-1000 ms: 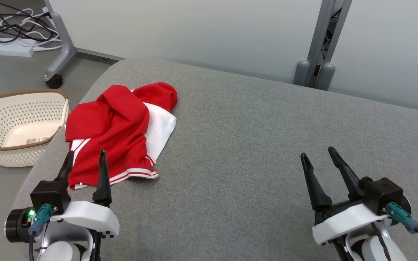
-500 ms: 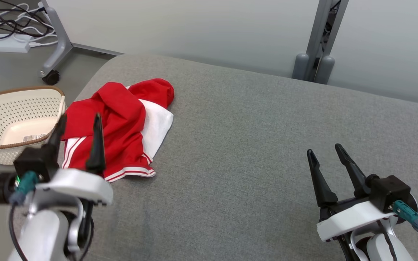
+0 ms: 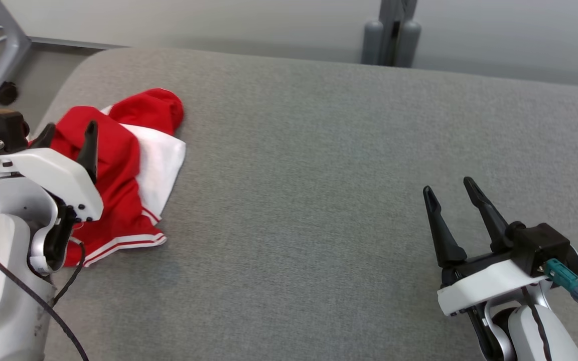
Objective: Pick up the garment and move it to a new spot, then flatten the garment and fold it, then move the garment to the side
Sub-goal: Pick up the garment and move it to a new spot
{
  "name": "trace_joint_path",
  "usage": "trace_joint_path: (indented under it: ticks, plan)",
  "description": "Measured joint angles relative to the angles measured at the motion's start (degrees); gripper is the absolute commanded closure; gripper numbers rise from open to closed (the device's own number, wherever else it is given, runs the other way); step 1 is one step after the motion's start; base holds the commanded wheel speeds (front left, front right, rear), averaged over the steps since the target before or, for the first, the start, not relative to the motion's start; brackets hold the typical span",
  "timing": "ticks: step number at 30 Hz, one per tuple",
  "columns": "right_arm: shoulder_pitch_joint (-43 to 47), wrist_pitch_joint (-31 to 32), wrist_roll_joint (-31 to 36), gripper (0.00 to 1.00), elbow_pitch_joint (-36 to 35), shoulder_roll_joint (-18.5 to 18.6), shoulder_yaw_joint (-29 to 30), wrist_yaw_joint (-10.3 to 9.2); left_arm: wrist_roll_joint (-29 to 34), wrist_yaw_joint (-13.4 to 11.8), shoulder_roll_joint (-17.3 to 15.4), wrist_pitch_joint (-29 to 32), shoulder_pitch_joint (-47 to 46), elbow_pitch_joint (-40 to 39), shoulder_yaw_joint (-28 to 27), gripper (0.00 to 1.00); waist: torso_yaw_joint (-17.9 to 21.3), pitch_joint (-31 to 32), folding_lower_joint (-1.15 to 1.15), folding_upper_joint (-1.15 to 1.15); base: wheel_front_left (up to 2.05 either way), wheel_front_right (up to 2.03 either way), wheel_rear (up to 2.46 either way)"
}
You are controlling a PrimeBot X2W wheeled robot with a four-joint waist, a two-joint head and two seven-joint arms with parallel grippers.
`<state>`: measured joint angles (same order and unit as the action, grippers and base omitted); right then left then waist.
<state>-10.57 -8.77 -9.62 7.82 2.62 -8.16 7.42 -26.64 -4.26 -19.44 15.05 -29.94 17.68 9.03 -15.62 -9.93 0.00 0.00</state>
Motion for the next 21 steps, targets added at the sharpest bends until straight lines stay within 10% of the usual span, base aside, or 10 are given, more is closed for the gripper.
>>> trace_joint_path:
  ticks: [19, 20, 21]
  plan:
    - [-3.4, -0.6, 0.6, 0.0, -0.2, 0.0, 0.4, 0.0, -4.2, 4.2, -0.2, -5.1, -10.5, 33.3, -1.9, 0.0, 6.4, -8.6, 0.0, 0.0, 0.0, 0.0, 0.0]
    - [-3.5, -0.6, 0.7, 0.0, -0.1, 0.0, 0.5, 0.0, -4.2, 4.7, -0.1, -5.4, -10.9, 33.9, -1.8, 0.34, 6.4, -8.6, 0.0, 0.0, 0.0, 0.0, 0.0]
    - [-3.6, -0.7, 0.7, 0.0, -0.1, 0.0, 0.6, 0.0, -4.2, 4.8, 0.0, -6.6, -11.2, 34.3, -1.8, 0.44, 6.3, -8.5, 0.0, 0.0, 0.0, 0.0, 0.0]
